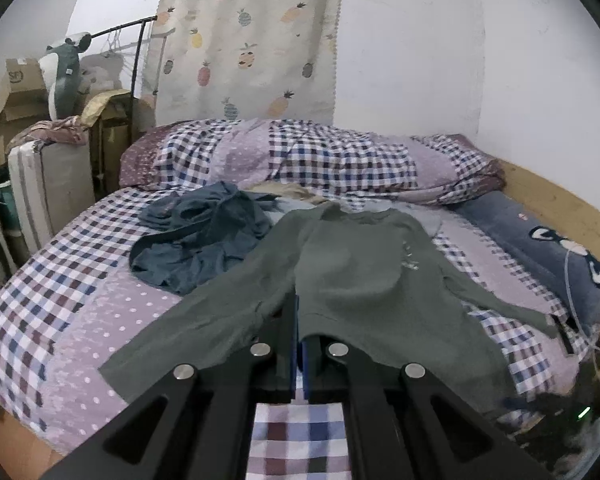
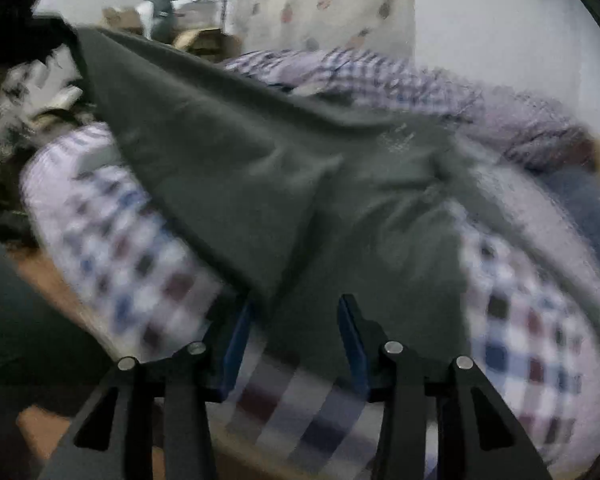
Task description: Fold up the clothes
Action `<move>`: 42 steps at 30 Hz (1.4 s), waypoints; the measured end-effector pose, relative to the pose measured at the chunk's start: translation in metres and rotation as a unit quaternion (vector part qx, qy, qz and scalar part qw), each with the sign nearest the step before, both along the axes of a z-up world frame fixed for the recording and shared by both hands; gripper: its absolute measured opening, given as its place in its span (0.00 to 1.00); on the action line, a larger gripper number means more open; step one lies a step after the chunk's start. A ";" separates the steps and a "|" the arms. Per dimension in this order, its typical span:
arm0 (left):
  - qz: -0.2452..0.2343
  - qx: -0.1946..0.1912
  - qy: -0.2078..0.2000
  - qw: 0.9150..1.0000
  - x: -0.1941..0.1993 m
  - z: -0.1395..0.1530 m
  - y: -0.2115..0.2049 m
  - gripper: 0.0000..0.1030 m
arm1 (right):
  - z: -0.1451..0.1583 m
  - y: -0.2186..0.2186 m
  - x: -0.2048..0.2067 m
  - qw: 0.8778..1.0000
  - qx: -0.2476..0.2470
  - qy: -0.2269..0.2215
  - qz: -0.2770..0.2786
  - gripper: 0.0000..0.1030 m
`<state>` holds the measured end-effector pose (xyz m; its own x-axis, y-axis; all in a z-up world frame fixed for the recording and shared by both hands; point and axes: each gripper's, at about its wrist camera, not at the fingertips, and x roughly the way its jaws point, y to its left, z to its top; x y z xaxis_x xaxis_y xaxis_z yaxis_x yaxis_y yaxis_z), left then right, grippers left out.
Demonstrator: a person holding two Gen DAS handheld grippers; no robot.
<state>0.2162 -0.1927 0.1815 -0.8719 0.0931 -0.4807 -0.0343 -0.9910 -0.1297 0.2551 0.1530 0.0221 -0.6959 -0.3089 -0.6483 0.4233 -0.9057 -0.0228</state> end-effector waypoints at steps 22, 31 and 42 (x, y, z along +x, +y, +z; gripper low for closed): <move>0.019 -0.042 -0.044 0.998 -0.010 -0.026 -0.012 0.00 | -0.002 0.097 -0.025 0.990 -0.051 -0.099 -0.086 0.00; -0.020 -0.087 -0.045 0.995 0.012 -0.014 0.007 0.00 | 0.117 0.154 0.010 0.989 -0.082 -0.030 -0.117 0.00; -0.050 -0.110 -0.144 0.982 0.035 -0.081 0.017 0.00 | 0.141 0.191 0.041 0.984 -0.063 -0.059 -0.158 0.03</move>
<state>0.2508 -0.1758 0.1008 -0.6881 0.0375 -0.7246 -0.1262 -0.9896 0.0686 0.2958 0.3437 0.1633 -0.6930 -0.1728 -0.6999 0.1136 -0.9849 0.1307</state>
